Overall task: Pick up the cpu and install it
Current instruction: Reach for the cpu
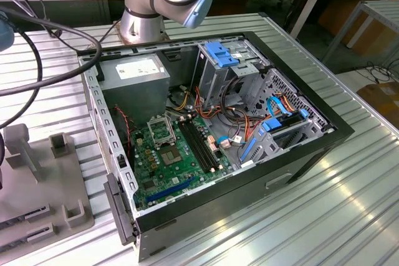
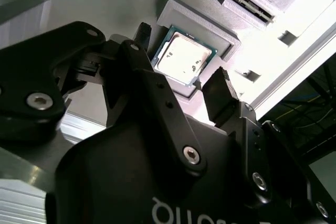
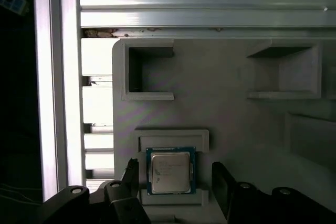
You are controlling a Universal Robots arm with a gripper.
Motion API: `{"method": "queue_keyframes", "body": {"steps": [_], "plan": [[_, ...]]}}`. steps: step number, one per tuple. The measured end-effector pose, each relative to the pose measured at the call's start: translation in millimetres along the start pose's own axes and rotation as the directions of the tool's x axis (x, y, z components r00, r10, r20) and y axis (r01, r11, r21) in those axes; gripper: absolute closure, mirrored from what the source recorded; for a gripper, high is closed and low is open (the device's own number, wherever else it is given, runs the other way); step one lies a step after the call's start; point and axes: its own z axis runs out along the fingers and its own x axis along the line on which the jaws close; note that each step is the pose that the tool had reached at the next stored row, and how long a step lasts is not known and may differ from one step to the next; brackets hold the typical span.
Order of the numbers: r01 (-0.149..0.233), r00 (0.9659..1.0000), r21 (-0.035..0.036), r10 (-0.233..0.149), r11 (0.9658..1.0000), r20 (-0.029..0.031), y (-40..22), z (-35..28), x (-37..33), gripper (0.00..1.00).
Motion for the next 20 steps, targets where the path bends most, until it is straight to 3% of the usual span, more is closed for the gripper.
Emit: {"method": "queue_keyframes", "body": {"steps": [20], "plan": [[0.000,1.0000,0.0000,0.000,1.0000,0.0001,0.1,6.1,2.7,0.33]]}}
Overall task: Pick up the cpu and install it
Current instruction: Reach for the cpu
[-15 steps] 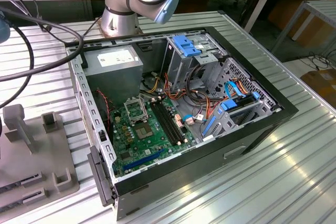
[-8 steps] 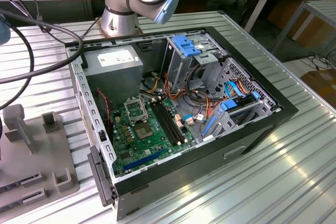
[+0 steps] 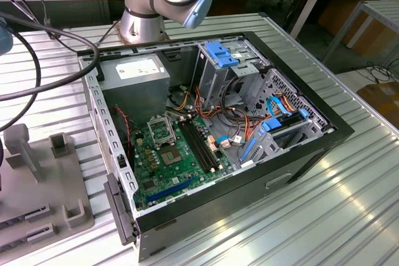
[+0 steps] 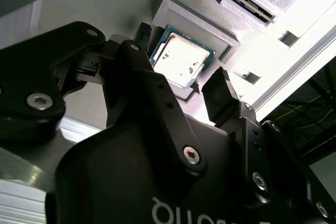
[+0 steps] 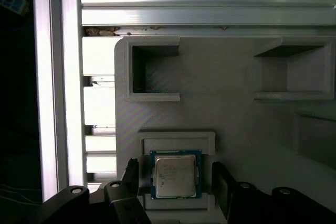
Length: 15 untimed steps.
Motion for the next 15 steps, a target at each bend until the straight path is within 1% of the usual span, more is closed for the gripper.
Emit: {"method": "queue_keyframes", "body": {"steps": [5,6,15], "plan": [[0.000,1.0000,0.0000,0.000,1.0000,0.0000,0.0,0.0,0.0,0.35],[0.000,1.0000,0.0000,0.000,1.0000,0.0000,0.0,0.0,0.0,0.42],[0.000,1.0000,0.0000,0.000,1.0000,0.0000,0.0,0.1,0.0,0.42]]}}
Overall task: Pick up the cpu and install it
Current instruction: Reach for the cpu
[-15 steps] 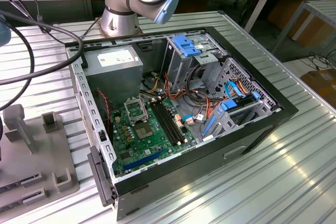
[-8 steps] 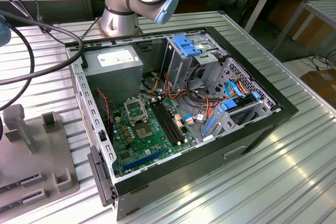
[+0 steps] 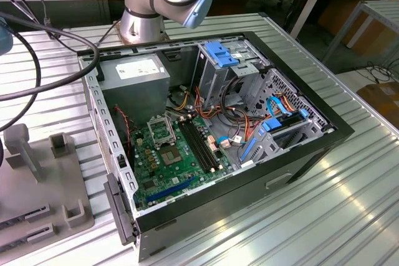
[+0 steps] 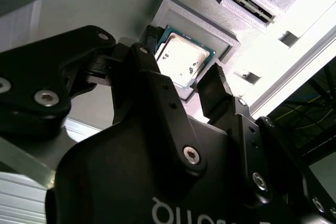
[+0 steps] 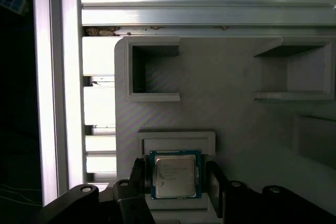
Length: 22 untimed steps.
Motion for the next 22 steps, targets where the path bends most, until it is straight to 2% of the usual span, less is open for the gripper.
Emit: {"method": "queue_keyframes", "body": {"steps": [6,14,22], "plan": [[0.005,1.0000,0.0000,-0.005,1.0000,0.0000,0.0,0.0,0.0,0.42],[0.031,0.9995,0.0004,-0.031,0.9995,0.0002,0.0,0.0,0.0,0.42],[0.031,0.9995,0.0005,-0.031,0.9995,0.0001,0.0,-0.4,-0.6,0.42]]}}
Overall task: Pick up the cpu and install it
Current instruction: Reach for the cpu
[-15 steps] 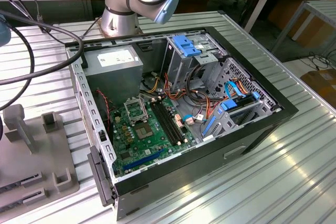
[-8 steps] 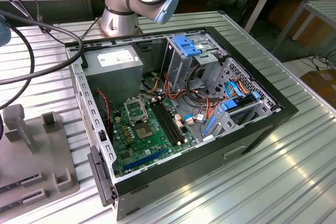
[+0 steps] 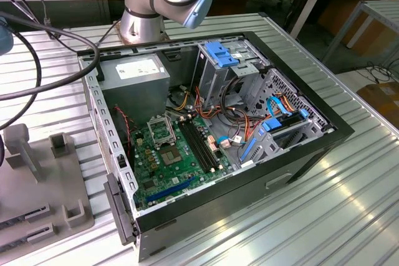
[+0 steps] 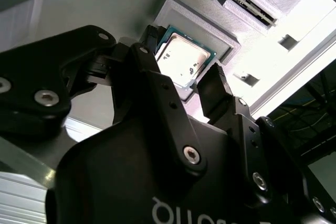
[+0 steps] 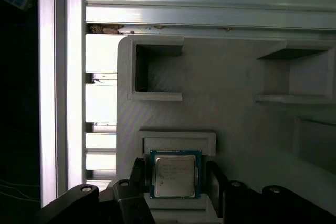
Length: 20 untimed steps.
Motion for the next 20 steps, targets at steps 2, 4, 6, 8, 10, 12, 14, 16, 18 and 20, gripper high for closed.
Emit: {"method": "queue_keyframes", "body": {"steps": [2,4,6,8,10,12,14,16,18,20], "plan": [[0.000,1.0000,-0.0001,0.000,1.0000,0.0001,0.0,-0.1,0.0,0.42],[0.000,1.0000,-0.0001,0.000,1.0000,0.0000,0.0,-0.5,0.0,0.42],[0.000,1.0000,0.0001,0.000,1.0000,-0.0001,0.0,-0.8,-0.3,0.42],[0.000,1.0000,0.0000,0.000,1.0000,0.0000,0.2,-0.8,-0.4,0.42],[0.000,1.0000,0.0000,0.000,1.0000,-0.0001,0.5,-0.8,-0.3,0.42],[0.000,1.0000,0.0000,0.000,1.0000,0.0000,0.6,-0.8,-0.3,0.42],[0.000,1.0000,-0.0002,0.000,1.0000,-0.0001,0.8,-0.8,-0.3,0.42],[0.000,1.0000,-0.0003,0.000,1.0000,0.0000,1.0,-0.7,-0.3,0.42],[0.000,1.0000,-0.0006,0.000,1.0000,-0.0001,1.2,-0.7,-0.3,0.42],[0.000,1.0000,-0.0015,0.000,1.0000,0.0000,1.3,-0.7,-0.3,0.42]]}}
